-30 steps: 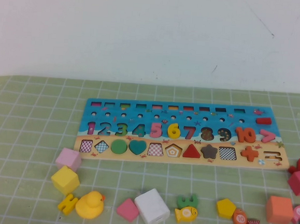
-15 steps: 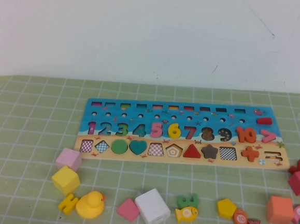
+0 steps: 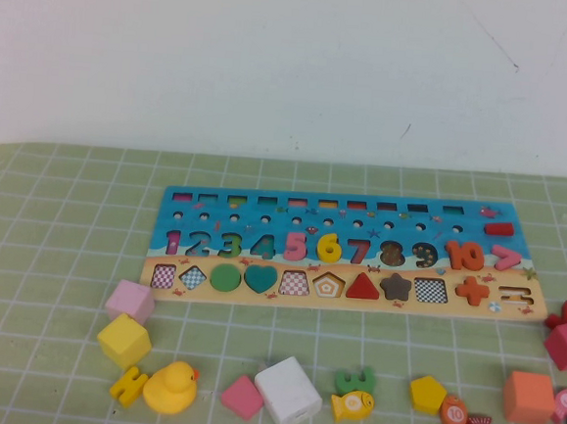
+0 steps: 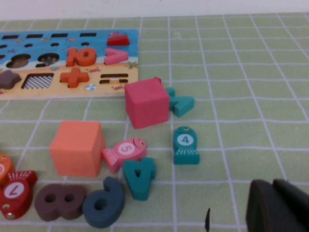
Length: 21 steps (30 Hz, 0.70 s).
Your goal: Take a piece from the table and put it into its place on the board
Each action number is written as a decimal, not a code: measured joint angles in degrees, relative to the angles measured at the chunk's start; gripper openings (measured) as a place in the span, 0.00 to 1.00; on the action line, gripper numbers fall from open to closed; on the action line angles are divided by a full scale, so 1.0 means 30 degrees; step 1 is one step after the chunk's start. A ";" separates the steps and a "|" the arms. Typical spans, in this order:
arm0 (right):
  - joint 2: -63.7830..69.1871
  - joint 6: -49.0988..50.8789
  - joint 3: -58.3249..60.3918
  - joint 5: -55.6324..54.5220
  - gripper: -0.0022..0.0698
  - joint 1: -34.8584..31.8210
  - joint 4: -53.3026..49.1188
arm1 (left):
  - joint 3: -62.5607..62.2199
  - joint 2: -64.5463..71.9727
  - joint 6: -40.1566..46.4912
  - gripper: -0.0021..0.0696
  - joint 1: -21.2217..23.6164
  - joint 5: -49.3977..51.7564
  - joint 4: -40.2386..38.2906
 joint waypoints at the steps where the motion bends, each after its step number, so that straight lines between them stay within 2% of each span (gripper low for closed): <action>1: 0.0000 0.0000 0.0000 0.0000 0.03 -0.0034 0.0000 | 0.0000 0.0000 0.0000 0.03 0.0000 0.0000 0.0000; 21: 0.0000 0.0803 0.0000 0.0000 0.03 -0.0514 0.0042 | 0.0000 0.0000 0.0000 0.03 0.0000 0.0000 0.0000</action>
